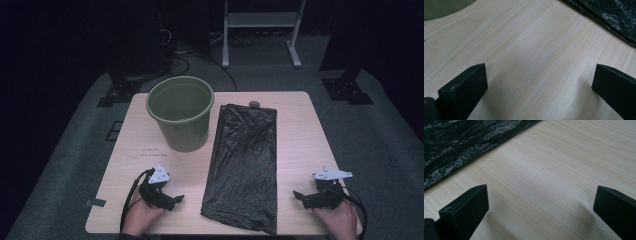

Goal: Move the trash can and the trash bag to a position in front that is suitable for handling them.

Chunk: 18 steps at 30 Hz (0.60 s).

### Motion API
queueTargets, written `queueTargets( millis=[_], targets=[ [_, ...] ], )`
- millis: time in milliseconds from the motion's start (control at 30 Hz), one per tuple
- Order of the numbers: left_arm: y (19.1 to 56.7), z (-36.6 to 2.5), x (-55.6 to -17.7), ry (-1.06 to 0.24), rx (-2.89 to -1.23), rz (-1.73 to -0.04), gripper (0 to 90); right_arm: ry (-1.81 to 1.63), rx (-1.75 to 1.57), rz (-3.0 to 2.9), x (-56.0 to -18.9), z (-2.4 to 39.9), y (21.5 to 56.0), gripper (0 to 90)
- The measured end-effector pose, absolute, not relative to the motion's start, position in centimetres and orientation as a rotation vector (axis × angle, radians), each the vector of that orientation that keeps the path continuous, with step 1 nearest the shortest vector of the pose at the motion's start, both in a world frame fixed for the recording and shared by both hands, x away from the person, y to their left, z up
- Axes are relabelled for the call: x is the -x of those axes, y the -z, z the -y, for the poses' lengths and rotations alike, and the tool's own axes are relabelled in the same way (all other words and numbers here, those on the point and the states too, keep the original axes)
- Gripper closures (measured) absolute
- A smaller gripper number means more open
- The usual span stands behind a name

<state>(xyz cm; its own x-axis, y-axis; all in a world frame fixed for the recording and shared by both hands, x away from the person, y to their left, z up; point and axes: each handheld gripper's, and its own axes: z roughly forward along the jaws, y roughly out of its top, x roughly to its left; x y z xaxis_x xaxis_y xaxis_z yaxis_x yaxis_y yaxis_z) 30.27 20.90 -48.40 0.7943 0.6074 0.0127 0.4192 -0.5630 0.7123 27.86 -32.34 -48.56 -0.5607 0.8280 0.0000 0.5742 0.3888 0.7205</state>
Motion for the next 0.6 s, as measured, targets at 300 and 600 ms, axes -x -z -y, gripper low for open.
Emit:
queueTargets(
  millis=[300, 600],
  targets=[
    [48.4, -20.9, -30.3, -0.333, -2.250, -0.755, 0.0, -0.987, -1.229, -2.286, -27.9, 32.4, 48.5, 0.0],
    [48.4, -20.9, -30.3, -0.333, -2.251, -0.754, 0.0, -1.016, -1.266, -2.258, -26.5, 32.3, 47.8, 0.0]
  ],
)
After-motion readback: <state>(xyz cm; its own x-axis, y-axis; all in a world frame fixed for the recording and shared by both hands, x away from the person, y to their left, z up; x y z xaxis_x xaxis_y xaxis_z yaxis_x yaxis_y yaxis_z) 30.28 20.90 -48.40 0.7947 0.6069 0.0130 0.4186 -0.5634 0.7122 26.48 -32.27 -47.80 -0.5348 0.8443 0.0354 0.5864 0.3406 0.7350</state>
